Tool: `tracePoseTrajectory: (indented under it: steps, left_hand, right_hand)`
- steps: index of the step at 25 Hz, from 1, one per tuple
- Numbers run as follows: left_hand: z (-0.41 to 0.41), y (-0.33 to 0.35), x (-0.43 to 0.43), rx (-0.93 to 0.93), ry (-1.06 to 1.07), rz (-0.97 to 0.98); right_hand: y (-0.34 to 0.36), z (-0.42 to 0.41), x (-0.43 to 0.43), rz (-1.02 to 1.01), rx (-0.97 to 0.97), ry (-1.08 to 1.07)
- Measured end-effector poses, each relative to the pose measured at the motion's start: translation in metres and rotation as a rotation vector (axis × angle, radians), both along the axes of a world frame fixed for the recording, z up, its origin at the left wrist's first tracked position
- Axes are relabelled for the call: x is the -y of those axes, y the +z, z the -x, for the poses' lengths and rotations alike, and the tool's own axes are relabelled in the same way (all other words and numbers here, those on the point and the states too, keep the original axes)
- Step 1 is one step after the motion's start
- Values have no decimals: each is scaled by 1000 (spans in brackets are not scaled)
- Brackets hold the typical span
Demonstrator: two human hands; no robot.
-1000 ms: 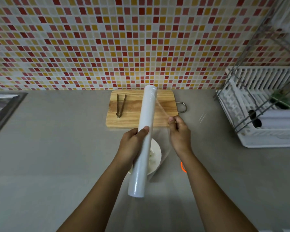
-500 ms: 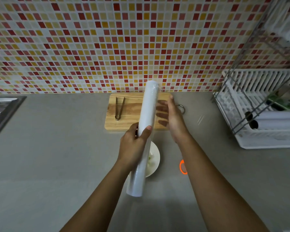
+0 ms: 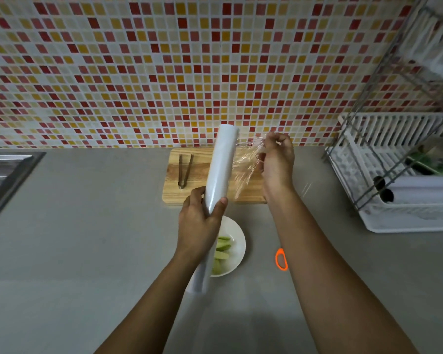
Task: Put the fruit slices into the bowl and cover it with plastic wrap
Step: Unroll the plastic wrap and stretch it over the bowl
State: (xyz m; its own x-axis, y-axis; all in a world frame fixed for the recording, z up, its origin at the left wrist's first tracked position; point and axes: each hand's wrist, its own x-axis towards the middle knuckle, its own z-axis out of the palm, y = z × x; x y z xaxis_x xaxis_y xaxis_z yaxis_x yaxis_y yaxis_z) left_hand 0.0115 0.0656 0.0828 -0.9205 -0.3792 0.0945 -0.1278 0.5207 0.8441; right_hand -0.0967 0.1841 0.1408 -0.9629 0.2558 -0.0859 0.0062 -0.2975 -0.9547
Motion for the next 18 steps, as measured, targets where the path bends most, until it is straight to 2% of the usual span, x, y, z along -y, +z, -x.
tracePoseTrajectory:
  steps: [2,4,6,8,11,14,18]
  left_hand:
    - [2,3,1,-22,0,-52]
    - [4,8,3,-86,-12,-103]
    - [7,14,7,-129,-22,-121]
    - [11,19,10,-148,-22,-99]
    - [12,26,13,-194,-7,-75]
    - [11,31,9,-250,-11,-106]
    - [14,33,1,-244,60,-177]
  right_hand:
    - [-2,-4,-1,55,-57,4]
    - [-11,-12,-1,97,-3,162]
    - [-24,-23,3,-1,80,391]
    - [-38,-31,10,-147,55,509]
    - [-48,-35,18,-241,-116,369]
    - [-47,-39,24,-247,-174,231]
    - [-44,-41,26,-516,-256,-28]
